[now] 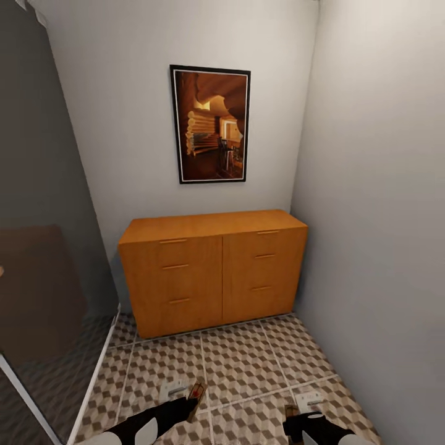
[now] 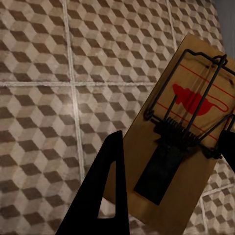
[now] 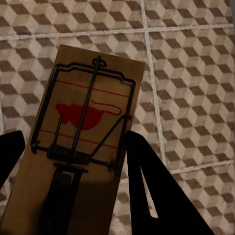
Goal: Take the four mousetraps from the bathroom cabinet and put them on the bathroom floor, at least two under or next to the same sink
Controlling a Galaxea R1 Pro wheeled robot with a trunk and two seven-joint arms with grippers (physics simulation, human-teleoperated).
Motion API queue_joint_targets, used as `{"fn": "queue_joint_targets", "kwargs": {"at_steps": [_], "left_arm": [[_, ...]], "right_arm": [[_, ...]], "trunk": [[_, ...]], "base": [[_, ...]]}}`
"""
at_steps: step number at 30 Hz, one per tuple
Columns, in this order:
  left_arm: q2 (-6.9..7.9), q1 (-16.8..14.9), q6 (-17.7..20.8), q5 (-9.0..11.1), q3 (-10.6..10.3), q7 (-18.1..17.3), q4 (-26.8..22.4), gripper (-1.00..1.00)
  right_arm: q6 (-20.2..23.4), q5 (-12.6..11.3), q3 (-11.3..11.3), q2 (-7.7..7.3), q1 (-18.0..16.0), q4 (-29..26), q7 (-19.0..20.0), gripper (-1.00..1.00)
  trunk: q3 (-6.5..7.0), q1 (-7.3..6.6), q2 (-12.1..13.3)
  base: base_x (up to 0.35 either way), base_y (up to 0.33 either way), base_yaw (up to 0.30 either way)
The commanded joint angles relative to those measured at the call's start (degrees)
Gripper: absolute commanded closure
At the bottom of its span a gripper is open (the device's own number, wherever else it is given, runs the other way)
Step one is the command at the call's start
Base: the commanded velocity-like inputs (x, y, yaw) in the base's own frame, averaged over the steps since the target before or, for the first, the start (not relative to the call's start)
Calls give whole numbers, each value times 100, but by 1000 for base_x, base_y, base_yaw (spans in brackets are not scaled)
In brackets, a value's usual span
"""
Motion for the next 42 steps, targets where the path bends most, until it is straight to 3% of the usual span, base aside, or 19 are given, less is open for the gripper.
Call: {"fn": "queue_joint_targets", "kwargs": {"at_steps": [1,14,42], "left_arm": [[0,-5,-8,59,-48,-16,6,100],[0,-5,-7,64,-46,-16,8,100],[0,-5,-22,55,-46,-7,7,100]], "right_arm": [[29,47,-46,3,-5,4,-20,100],[80,37,-55,11,-5,4,-4,100],[86,116,-56,17,-5,4,1,100]], "trunk": [[-6,-4,-4],[-6,-4,-4],[-6,-4,-4]], "base": [[-314,0,0],[-335,0,20],[-338,0,229]]}}
